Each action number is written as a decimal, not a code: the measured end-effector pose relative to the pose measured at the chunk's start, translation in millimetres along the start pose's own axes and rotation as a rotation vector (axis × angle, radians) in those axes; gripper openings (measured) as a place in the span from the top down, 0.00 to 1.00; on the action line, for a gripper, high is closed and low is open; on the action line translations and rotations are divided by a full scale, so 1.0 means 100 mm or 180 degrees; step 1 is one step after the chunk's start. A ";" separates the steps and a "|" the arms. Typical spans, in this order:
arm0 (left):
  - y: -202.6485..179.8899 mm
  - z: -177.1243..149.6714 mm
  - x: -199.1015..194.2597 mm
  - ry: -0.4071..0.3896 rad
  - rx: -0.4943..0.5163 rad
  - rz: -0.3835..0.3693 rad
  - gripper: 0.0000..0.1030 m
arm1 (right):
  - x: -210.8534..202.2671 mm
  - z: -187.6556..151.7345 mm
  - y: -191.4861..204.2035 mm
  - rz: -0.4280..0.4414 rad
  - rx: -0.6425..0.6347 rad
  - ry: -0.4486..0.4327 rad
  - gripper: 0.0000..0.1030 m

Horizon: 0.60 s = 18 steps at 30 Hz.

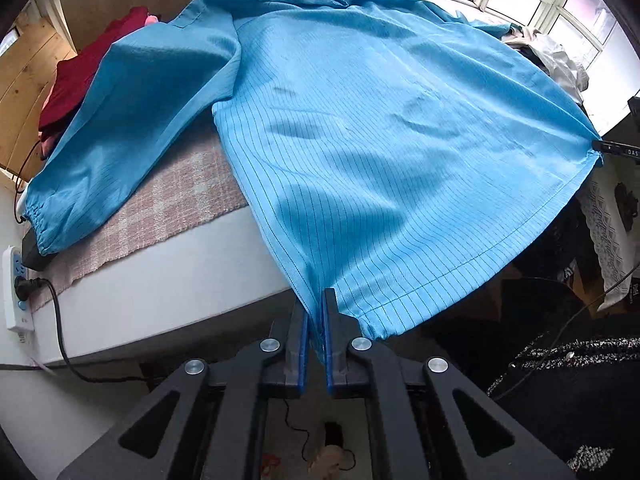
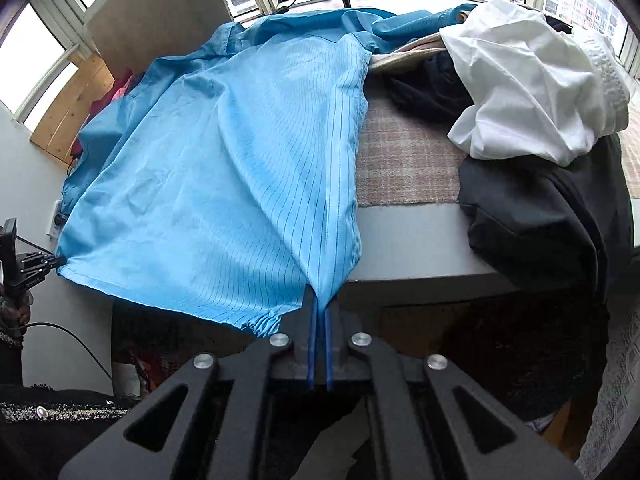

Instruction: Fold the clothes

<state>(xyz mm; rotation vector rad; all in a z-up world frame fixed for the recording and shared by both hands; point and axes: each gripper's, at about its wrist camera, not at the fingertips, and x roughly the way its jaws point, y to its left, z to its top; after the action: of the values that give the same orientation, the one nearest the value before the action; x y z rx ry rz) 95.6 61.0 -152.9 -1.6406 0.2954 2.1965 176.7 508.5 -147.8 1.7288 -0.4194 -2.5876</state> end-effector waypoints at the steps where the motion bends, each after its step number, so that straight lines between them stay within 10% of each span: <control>1: -0.02 -0.03 0.11 0.0080 -0.0013 -0.0033 0.94 | 0.08 0.01 0.00 -0.0042 -0.0004 0.0081 0.97; 9: 0.50 -0.13 -0.02 0.0049 -0.0349 0.0209 0.68 | 0.12 0.11 0.01 -0.0264 0.0125 0.0306 0.87; 18: 2.37 0.08 -0.48 -0.0453 -0.1337 0.0963 0.58 | -0.41 1.06 1.09 0.0107 -0.0307 -0.0258 0.62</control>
<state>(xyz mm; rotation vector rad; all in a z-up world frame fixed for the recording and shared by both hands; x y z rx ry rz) 0.3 -159.1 -118.3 -1.7230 0.0419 2.7376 80.9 432.5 -49.0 1.5781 -0.3160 -2.6144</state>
